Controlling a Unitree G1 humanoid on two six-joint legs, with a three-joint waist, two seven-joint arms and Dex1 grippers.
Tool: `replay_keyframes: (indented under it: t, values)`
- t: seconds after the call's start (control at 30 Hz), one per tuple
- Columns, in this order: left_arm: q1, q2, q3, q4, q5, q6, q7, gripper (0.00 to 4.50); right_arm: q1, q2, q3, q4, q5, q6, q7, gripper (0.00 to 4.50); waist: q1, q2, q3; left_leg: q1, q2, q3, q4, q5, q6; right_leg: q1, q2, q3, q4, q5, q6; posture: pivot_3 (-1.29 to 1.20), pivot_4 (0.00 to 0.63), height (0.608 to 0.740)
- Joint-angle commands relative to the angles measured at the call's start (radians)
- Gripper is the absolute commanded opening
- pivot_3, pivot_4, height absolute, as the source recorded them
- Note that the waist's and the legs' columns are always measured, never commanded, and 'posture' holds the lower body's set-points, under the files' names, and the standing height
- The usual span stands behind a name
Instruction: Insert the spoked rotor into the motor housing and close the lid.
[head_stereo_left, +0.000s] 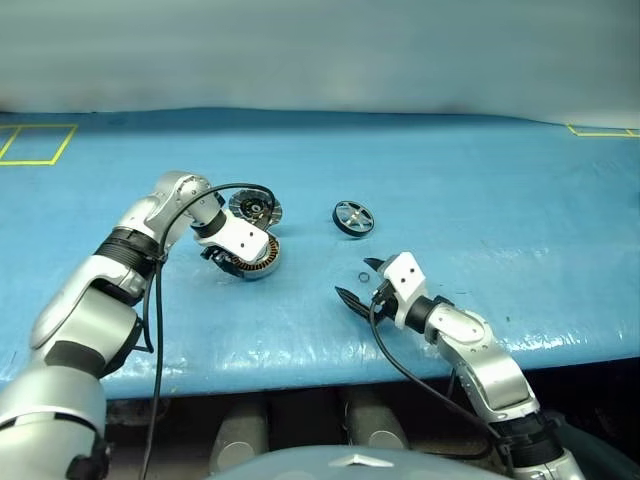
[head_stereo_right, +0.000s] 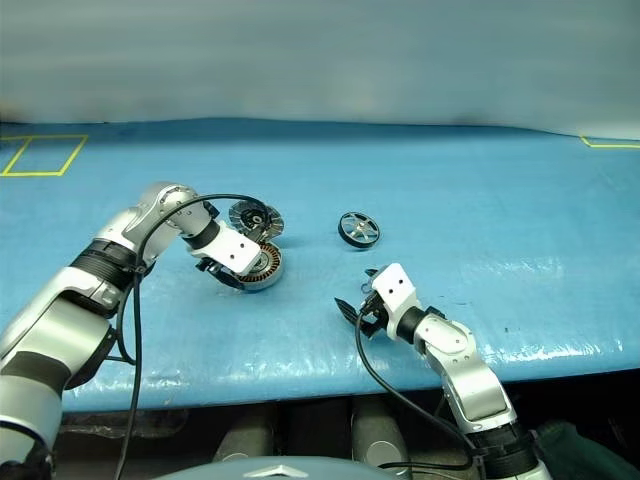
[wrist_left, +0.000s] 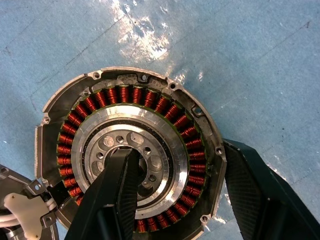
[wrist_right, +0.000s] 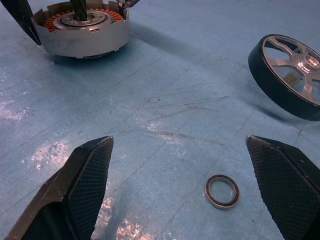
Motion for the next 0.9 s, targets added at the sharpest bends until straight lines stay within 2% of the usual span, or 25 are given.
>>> replay_keyframes:
  t: [0.03, 0.3, 0.57, 0.73, 0.9]
  values:
    - [-0.004, -0.018, 0.002, -0.033, 0.003, -0.006, -0.03, 2.22, 0.008, -0.007, -0.024, -0.053, 0.004, -0.012, -0.003, 4.5, 0.002, 0.0, 0.0, 0.0, 0.0, 0.0, 0.0, 0.0, 0.0, 0.0, 0.0, 0.0, 0.0, 0.0, 0.0, 0.0, 0.15, 0.74]
    - [0.001, -0.048, 0.001, -0.155, -0.003, -0.018, -0.069, 2.22, 0.025, -0.016, -0.031, -0.07, 0.004, -0.001, -0.002, 4.5, 0.008, 0.0, 0.0, -0.005, -0.001, -0.001, 0.0, 0.0, 0.0, -0.002, -0.001, 0.0, -0.003, 0.001, 0.001, 0.0, 0.15, 0.74]
    - [-0.005, -0.08, -0.018, -0.18, 0.04, -0.027, -0.054, 2.22, 0.045, -0.018, -0.034, -0.082, 0.001, 0.003, -0.006, 4.5, 0.008, 0.0, 0.0, -0.005, -0.001, -0.001, 0.0, 0.0, 0.0, -0.003, 0.0, 0.0, -0.003, 0.001, 0.001, 0.0, 0.15, 0.74]
    - [0.001, -0.096, -0.024, -0.214, 0.067, 0.022, -0.059, 2.22, 0.049, -0.018, -0.036, -0.087, -0.001, 0.006, -0.01, 4.5, 0.01, 0.0, 0.0, -0.005, -0.001, -0.001, 0.0, 0.0, 0.0, -0.002, -0.001, 0.0, -0.003, 0.001, 0.001, 0.0, 0.15, 0.74]
    - [0.021, -0.073, -0.026, -0.301, 0.047, 0.098, -0.112, 2.22, 0.056, -0.016, -0.034, -0.088, 0.0, 0.004, -0.016, 4.5, 0.008, 0.0, 0.0, -0.005, -0.001, -0.001, 0.0, 0.0, 0.0, -0.003, -0.001, 0.0, -0.003, 0.001, 0.001, 0.0, 0.15, 0.74]
